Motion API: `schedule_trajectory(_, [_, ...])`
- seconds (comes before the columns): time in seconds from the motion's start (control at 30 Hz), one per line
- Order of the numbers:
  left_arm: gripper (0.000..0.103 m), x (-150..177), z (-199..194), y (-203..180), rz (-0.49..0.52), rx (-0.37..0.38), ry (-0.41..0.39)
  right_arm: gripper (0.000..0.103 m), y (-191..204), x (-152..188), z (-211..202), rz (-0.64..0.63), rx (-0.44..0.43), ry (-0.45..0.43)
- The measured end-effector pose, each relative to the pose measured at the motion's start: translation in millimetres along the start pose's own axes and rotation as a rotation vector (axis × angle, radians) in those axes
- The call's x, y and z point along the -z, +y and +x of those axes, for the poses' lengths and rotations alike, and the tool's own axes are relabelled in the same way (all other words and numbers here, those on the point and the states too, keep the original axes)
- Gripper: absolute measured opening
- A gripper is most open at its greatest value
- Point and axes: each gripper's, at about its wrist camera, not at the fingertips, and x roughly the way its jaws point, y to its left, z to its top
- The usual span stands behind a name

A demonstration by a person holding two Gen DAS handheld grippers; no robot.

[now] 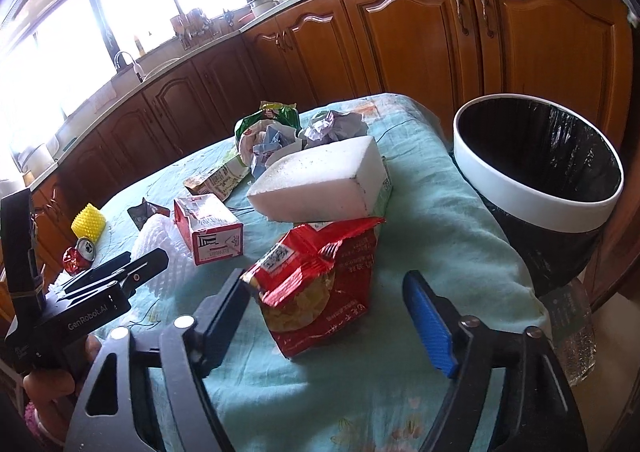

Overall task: Collect trash
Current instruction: 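Grasp the red snack bag with the right gripper while the left gripper grasps the white foam net, then carry the foam net and red bag over the bin and open both grippers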

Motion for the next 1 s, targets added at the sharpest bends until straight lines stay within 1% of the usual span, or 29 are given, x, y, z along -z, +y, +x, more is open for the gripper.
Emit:
schedule_trajectory(0.03, [0.060,0.7,0.9,-0.1,0.000,0.012,0.007,0.058,-0.8,0.7,0.8,0.007,-0.008,0.007])
schedule_trajectory(0.07, [0.047,1.8,1.5,-0.3,-0.001,0.025,0.014,0.052,-1.3,1.4,2.1,0.011,-0.017,0.012])
schedule_trajectory(0.1, [0.033,3.1,1.9,-0.4,-0.004,0.038,0.023,0.040,-2.0,2.7,1.3,0.013,-0.027,0.015])
schedule_trajectory(0.13, [0.028,4.6,2.3,-0.4,-0.006,0.050,0.031,0.027,-1.7,3.9,-0.1,0.011,-0.030,0.016])
schedule_trajectory(0.17, [0.022,6.3,1.7,0.1,-0.009,0.061,0.037,0.020,-0.5,5.2,-2.5,0.006,-0.030,0.017])
schedule_trajectory(0.2, [0.019,8.1,-0.2,0.3,-0.010,0.070,0.039,0.012,1.0,6.3,-5.2,-0.002,-0.029,0.015])
schedule_trajectory(0.3, [0.013,14.1,-10.6,0.3,-0.007,0.091,0.032,0.008,2.3,10.5,-15.2,-0.016,-0.033,0.007])
schedule_trajectory(0.47, [0.012,20.4,-33.5,-3.5,-0.011,0.142,0.017,0.005,2.7,13.2,-30.6,-0.024,-0.045,-0.010])
schedule_trajectory(0.67, [0.012,18.8,-58.4,-17.1,0.017,0.212,-0.017,0.003,2.3,14.7,-50.6,-0.038,-0.046,-0.041])
schedule_trajectory(0.8, [0.012,16.2,-61.8,-30.6,0.049,0.248,-0.020,0.003,-4.0,14.6,-61.8,-0.035,-0.032,-0.061])
schedule_trajectory(1.0, [0.012,7.5,-58.5,-57.0,0.104,0.282,-0.019,0.002,-24.0,6.6,-76.0,-0.013,-0.001,-0.091])
